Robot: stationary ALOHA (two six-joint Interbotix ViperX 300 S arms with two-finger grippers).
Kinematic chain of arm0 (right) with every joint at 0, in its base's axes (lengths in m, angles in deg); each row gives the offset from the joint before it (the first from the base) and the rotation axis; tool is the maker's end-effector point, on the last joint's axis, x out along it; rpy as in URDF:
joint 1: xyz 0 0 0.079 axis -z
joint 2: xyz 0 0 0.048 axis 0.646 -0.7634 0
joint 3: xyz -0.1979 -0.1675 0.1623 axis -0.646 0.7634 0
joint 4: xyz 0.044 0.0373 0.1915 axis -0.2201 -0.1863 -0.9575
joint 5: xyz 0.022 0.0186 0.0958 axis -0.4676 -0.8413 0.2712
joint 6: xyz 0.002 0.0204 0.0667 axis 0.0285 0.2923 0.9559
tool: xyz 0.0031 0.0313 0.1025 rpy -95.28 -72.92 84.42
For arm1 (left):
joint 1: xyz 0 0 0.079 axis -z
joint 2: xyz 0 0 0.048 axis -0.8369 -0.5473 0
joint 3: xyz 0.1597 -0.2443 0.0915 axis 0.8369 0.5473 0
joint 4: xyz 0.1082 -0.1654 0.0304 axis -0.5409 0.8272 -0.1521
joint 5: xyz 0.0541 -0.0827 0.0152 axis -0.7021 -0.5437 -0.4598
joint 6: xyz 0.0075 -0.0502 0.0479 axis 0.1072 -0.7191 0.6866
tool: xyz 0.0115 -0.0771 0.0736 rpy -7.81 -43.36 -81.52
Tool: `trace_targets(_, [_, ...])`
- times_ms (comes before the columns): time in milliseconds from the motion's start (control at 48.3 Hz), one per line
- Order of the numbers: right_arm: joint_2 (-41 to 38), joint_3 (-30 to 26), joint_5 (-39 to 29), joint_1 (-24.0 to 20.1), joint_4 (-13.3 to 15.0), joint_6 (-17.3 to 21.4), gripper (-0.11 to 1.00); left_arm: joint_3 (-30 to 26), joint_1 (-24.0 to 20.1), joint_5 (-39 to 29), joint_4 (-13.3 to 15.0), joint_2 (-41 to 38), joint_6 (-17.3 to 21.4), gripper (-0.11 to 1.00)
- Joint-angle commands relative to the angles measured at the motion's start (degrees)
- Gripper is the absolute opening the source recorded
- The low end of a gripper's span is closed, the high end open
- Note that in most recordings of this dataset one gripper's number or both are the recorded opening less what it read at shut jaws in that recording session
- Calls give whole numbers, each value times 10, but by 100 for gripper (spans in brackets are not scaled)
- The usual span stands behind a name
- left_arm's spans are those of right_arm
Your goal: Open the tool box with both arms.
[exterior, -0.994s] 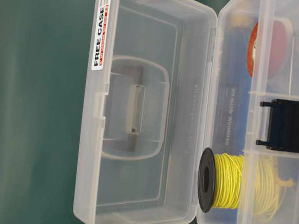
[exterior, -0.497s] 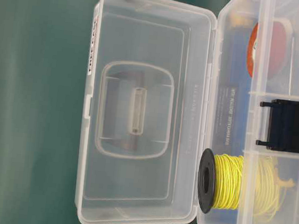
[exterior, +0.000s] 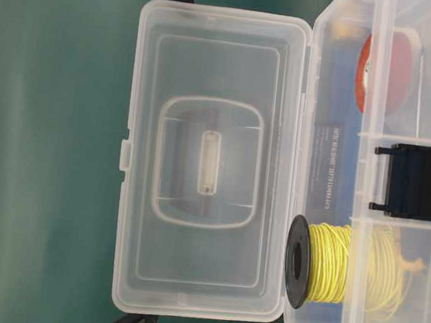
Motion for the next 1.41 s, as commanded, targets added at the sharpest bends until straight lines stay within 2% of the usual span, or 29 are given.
trace_targets(0, [-8, -24, 11, -4, -1, 1, 83, -24, 1, 8, 2, -5, 0, 90])
trace_targets(352, [-38, -27, 10, 25, -1, 1, 83, -31, -25, 7, 2, -42, -1, 90])
trace_targets(663, [-50, -25, 10, 30, -1, 1, 83, -31, -31, 5, 1, -58, -1, 90])
trace_targets(1139, [52, 35, -24, 60, -1, 2, 83, 40, -80, -1, 2, 28, 0, 90])
trace_targets(1388, [88, 48, -44, 62, -2, 3, 83, 67, -84, -1, 2, 70, -2, 90])
